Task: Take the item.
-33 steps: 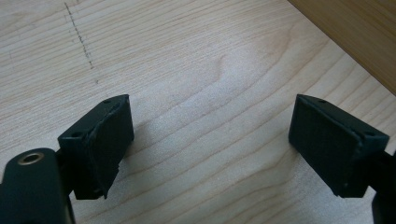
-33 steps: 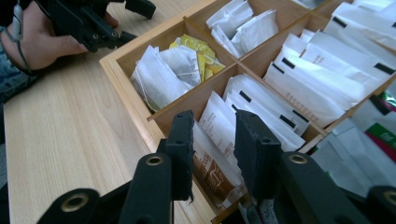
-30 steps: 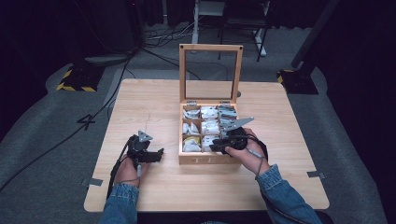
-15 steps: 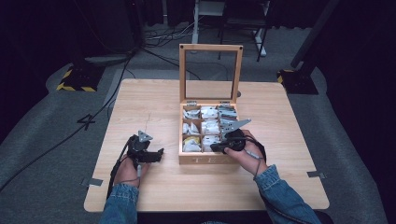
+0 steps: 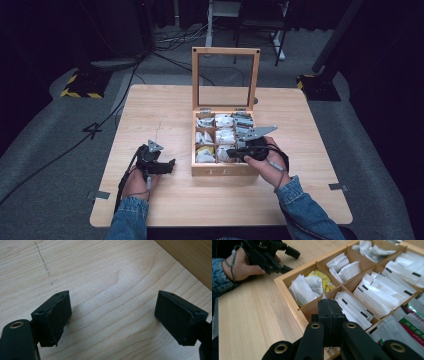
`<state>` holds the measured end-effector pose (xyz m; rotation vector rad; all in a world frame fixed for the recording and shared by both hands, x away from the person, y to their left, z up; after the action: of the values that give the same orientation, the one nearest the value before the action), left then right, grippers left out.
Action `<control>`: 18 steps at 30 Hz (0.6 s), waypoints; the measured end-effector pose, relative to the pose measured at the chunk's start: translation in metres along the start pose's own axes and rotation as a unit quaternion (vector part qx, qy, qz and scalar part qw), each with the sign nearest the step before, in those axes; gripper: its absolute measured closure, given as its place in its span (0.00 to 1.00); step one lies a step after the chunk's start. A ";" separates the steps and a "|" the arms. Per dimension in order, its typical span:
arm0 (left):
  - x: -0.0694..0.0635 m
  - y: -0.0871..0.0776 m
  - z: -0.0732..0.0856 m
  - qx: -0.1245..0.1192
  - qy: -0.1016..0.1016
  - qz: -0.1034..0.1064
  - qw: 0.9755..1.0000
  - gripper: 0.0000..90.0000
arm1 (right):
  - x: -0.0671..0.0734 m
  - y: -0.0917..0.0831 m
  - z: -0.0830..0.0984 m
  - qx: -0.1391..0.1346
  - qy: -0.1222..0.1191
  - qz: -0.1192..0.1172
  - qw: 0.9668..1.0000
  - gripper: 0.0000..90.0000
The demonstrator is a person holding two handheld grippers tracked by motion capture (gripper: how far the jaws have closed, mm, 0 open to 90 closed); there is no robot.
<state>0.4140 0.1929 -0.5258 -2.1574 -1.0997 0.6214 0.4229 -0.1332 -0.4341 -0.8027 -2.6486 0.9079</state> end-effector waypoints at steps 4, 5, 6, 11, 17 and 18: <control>0.000 0.000 0.000 0.000 0.000 0.000 1.000 0.16 | -0.002 -0.010 -0.004 -0.021 0.005 0.005 1.000 1.00; 0.000 0.000 0.000 0.000 0.000 0.001 1.000 0.16 | -0.002 -0.012 -0.005 -0.025 0.006 0.006 1.000 1.00; 0.000 0.000 0.000 0.000 0.000 0.000 1.000 0.16 | -0.002 -0.014 -0.006 -0.030 0.006 0.006 1.000 1.00; 0.000 0.000 0.000 0.000 0.000 0.000 1.000 0.16 | -0.001 -0.021 -0.009 -0.047 0.008 0.006 0.999 1.00; 0.000 0.000 0.000 0.000 0.000 0.000 1.000 0.16 | 0.000 -0.032 -0.013 -0.066 0.012 0.005 0.998 1.00; 0.000 0.000 0.000 0.000 0.000 0.000 1.000 0.16 | -0.001 -0.034 -0.013 -0.069 0.012 0.005 0.998 1.00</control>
<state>0.4142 0.1929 -0.5258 -2.1580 -1.0996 0.6208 0.4142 -0.1491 -0.4029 -0.8531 -2.7118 0.7206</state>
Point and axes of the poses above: each handheld gripper's, and its own axes: y roughly forward along the jaws, z roughly out of its underside, x roughly to its left, the point moved 3 cm from there along y, roughly forward along the jaws, and after that the axes turned 8 degrees about z, right-handed, at the moved point
